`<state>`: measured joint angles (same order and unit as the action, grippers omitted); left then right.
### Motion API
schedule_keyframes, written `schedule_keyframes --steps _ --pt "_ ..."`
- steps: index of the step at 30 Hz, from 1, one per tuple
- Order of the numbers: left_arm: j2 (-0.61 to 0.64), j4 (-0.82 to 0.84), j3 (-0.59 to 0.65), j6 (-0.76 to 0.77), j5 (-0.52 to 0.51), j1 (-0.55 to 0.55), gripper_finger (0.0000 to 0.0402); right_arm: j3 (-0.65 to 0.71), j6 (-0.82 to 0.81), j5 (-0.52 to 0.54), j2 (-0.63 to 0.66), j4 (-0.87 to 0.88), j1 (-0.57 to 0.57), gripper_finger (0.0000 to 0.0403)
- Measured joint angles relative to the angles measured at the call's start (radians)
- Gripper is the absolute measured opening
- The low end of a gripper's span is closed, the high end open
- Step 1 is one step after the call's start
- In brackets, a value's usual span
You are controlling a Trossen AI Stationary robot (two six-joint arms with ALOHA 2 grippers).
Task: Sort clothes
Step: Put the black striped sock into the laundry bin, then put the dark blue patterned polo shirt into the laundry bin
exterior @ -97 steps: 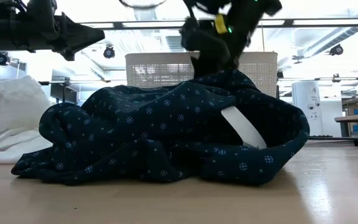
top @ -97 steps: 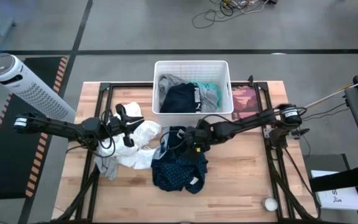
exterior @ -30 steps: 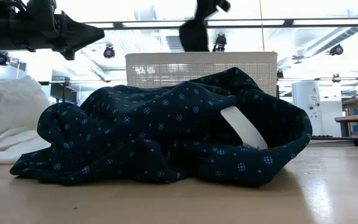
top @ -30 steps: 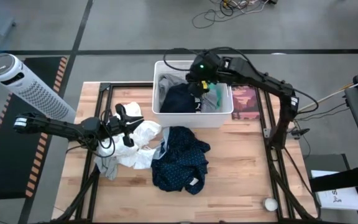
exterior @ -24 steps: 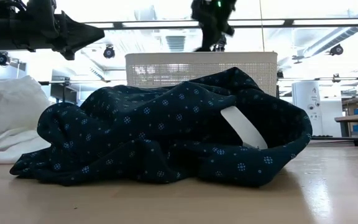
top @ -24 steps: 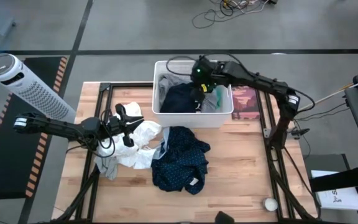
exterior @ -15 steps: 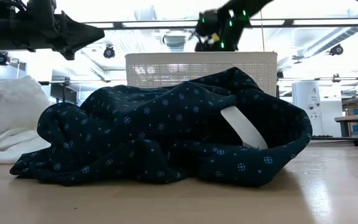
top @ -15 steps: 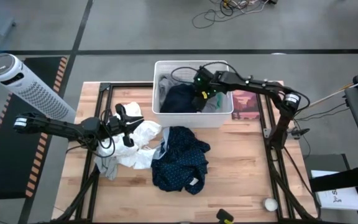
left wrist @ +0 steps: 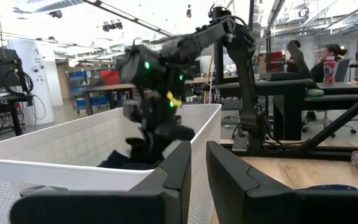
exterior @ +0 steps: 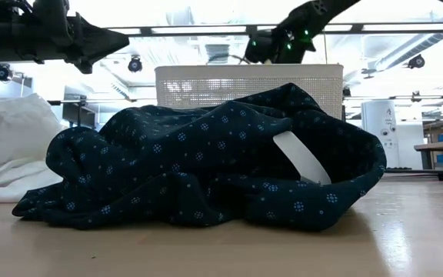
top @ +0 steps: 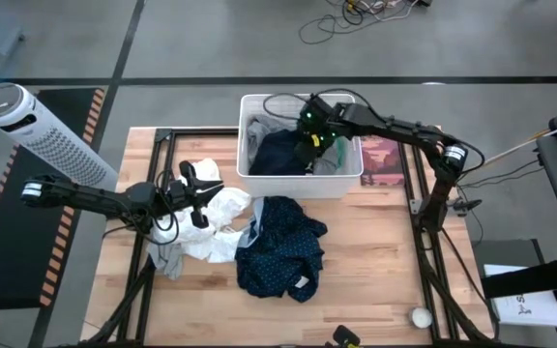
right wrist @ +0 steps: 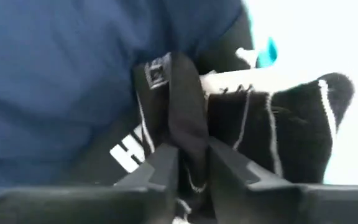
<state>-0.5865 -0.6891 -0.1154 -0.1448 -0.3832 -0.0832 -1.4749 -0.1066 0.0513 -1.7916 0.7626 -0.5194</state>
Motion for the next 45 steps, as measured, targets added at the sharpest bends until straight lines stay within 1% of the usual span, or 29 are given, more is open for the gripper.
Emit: schedule_keyframes --steps 4,7,10,13,16,19,21,27,31,35,40,45 --pt "0.000 0.000 0.000 0.000 0.000 0.000 0.0038 -0.116 0.001 0.001 0.000 0.039 0.011 0.0114" --pt "0.000 0.001 0.000 -0.001 0.000 0.000 0.0038 -0.229 0.001 0.001 0.000 0.086 0.027 0.0155" --pt "0.000 0.001 0.000 -0.005 0.000 0.000 0.0038 -0.351 0.001 0.001 0.000 0.151 0.050 0.0186" --pt "0.000 0.001 0.000 -0.005 0.000 0.000 0.0038 -0.485 0.018 0.002 0.000 0.238 0.087 0.0204" --pt "0.000 0.001 0.000 -0.006 0.000 0.000 0.0038 -0.602 0.054 0.002 0.001 0.314 0.145 0.0213" --pt "0.000 0.001 0.000 -0.007 0.000 0.000 0.0038 -0.687 0.081 0.002 0.002 0.383 0.220 0.0218" --pt "0.000 0.001 0.000 -0.007 0.000 0.000 0.0038 -0.715 0.097 0.002 0.002 0.420 0.277 0.0220" --pt "0.000 0.001 0.000 -0.005 0.000 0.000 0.0038 -0.692 0.047 0.009 0.001 0.470 0.447 0.0222" --pt "0.000 0.001 0.000 -0.005 0.000 0.000 0.0038 -0.616 -0.004 0.034 0.002 0.428 0.562 0.0233" --pt "0.000 0.001 0.000 -0.005 0.000 0.000 0.0038 -0.517 -0.061 0.055 -0.005 0.333 0.664 0.0249" --pt "0.000 0.002 0.000 -0.004 0.000 0.000 0.0038 -0.403 -0.113 0.062 -0.033 0.196 0.744 0.0270" --pt "0.000 0.001 0.000 -0.004 0.000 0.000 0.0038 -0.316 -0.163 0.083 -0.068 0.112 0.766 0.0296"
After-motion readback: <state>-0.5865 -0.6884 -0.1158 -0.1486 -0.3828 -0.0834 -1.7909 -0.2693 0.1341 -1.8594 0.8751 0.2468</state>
